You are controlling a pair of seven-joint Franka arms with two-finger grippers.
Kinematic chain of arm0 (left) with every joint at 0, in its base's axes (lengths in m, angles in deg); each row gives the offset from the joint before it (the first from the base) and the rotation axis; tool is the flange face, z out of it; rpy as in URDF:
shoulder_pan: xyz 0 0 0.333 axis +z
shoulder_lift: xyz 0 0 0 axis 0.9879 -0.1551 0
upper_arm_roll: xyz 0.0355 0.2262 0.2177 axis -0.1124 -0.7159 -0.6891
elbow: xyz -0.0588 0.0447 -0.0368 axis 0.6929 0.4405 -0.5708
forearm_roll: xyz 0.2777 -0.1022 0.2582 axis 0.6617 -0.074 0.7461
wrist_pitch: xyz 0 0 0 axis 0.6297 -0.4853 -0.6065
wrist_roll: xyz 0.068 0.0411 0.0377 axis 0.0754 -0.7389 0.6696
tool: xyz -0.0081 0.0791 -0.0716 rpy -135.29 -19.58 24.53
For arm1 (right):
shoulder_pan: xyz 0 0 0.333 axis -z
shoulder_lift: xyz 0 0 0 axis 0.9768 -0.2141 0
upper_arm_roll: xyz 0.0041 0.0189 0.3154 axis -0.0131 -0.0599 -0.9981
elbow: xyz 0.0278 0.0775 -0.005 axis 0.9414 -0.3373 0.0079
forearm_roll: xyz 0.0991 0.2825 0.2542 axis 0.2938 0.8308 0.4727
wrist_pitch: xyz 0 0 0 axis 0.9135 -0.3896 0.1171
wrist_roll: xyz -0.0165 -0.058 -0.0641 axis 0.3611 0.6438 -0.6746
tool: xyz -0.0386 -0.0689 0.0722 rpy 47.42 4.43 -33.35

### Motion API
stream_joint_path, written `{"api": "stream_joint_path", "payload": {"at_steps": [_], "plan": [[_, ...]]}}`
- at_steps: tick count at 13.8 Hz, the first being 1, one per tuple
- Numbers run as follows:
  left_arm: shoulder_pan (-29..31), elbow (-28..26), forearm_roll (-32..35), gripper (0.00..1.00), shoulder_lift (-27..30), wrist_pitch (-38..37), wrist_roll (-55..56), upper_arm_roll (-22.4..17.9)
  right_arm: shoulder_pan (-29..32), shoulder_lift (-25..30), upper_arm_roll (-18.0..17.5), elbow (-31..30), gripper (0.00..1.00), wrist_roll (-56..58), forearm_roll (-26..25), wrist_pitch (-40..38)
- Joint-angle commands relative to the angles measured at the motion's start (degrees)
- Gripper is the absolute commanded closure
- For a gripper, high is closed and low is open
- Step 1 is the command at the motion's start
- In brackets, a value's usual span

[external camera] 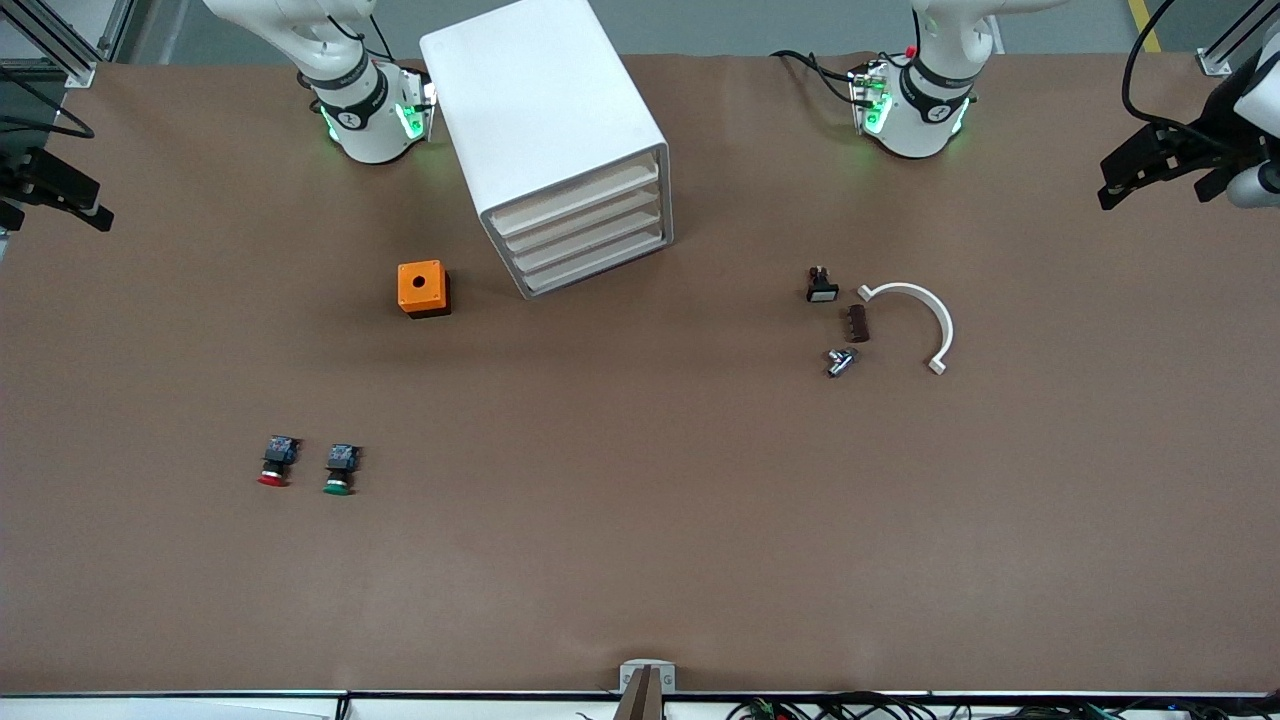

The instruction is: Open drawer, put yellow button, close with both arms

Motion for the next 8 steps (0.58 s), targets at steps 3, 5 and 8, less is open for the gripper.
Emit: {"api": "stream_joint_path", "payload": {"at_steps": [3,5,8], "plan": [[0.07,1.43,1.09,0.00,-0.68,-0.15,-0.75,0.37,0.65,2.38,-0.87,-2.85,0.00,0.28,-0.69,0.63],[0.07,2.32,1.18,0.00,-1.04,-0.32,-0.83,0.37,0.56,2.46,-0.87,-2.94,0.00,0.19,-0.69,0.46],[-0.01,2.32,1.18,0.00,-1.13,-0.50,-0.84,0.46,0.65,2.38,-0.87,-2.94,0.00,0.19,-0.69,0.46]]}}
